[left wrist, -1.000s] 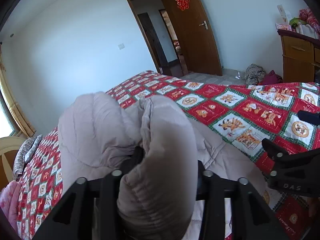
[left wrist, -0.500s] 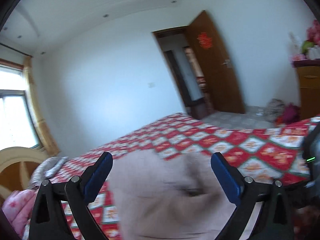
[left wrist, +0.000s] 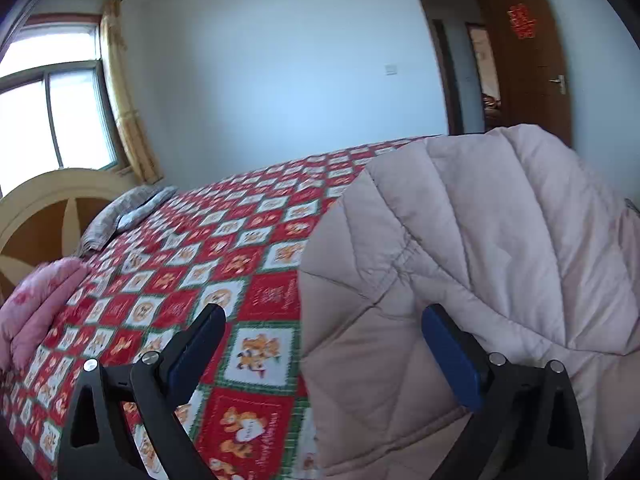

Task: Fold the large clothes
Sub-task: 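Lower the jacket bundle onto the bedspread and press it with both grippers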

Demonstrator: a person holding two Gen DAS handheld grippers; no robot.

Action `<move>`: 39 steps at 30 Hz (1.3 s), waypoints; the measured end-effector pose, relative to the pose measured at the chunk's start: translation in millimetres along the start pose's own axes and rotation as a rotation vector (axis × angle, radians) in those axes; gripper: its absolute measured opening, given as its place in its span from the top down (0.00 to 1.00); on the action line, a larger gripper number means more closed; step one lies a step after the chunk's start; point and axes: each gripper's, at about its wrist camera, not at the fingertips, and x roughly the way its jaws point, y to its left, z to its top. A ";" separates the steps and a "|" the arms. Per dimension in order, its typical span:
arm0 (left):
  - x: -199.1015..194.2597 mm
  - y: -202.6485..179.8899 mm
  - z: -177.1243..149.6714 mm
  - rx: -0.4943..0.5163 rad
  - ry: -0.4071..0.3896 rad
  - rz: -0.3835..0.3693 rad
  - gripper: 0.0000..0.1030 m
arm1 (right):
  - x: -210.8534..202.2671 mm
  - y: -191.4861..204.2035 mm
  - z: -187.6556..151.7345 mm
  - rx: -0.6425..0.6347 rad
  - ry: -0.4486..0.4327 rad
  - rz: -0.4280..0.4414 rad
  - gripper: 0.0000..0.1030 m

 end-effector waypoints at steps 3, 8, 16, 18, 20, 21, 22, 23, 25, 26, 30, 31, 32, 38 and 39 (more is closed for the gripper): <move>-24.0 -54.4 1.2 0.120 -0.086 -0.100 0.04 | 18.1 17.0 17.5 0.008 0.011 0.032 0.03; -36.3 -103.6 2.3 0.204 -0.115 -0.150 0.04 | 65.2 12.4 -0.5 0.035 0.073 -0.028 0.20; -27.3 -76.4 11.8 0.097 -0.071 -0.114 0.03 | 90.3 -37.5 -31.0 0.165 0.154 -0.025 0.22; -24.0 -66.5 16.8 0.059 -0.080 -0.040 0.03 | 93.8 -32.0 -34.2 0.103 0.149 -0.067 0.22; -15.7 -58.8 19.5 0.022 -0.073 0.017 0.03 | 98.4 -30.3 -38.2 0.076 0.153 -0.086 0.22; -7.3 -58.8 19.8 0.020 -0.045 0.002 0.03 | 100.4 -30.4 -40.9 0.068 0.154 -0.091 0.22; 0.2 -61.2 18.8 0.030 -0.022 -0.006 0.03 | 101.9 -30.5 -43.2 0.059 0.156 -0.095 0.22; 2.9 -63.1 17.5 0.037 -0.018 -0.011 0.03 | 103.8 -29.5 -45.4 0.046 0.160 -0.100 0.22; 10.6 -68.6 14.1 0.063 -0.009 -0.023 0.03 | 109.6 -30.0 -50.2 0.027 0.169 -0.107 0.22; 12.9 -72.7 12.8 0.075 -0.003 -0.025 0.03 | 112.0 -30.5 -52.3 0.022 0.176 -0.110 0.22; 24.7 -75.2 8.4 0.071 0.029 -0.048 0.03 | 122.7 -34.3 -61.5 0.019 0.211 -0.121 0.22; 29.4 -73.5 7.1 0.064 0.043 -0.059 0.03 | 125.0 -34.7 -63.2 0.014 0.217 -0.126 0.22; 32.7 -73.3 6.2 0.057 0.056 -0.071 0.02 | 127.4 -34.5 -64.5 0.008 0.224 -0.131 0.21; 44.8 -81.2 1.5 0.038 0.126 -0.112 0.02 | 146.0 -39.8 -71.6 0.023 0.297 -0.128 0.17; 47.7 -82.1 0.8 0.033 0.141 -0.121 0.02 | 148.2 -41.4 -73.5 0.028 0.307 -0.127 0.16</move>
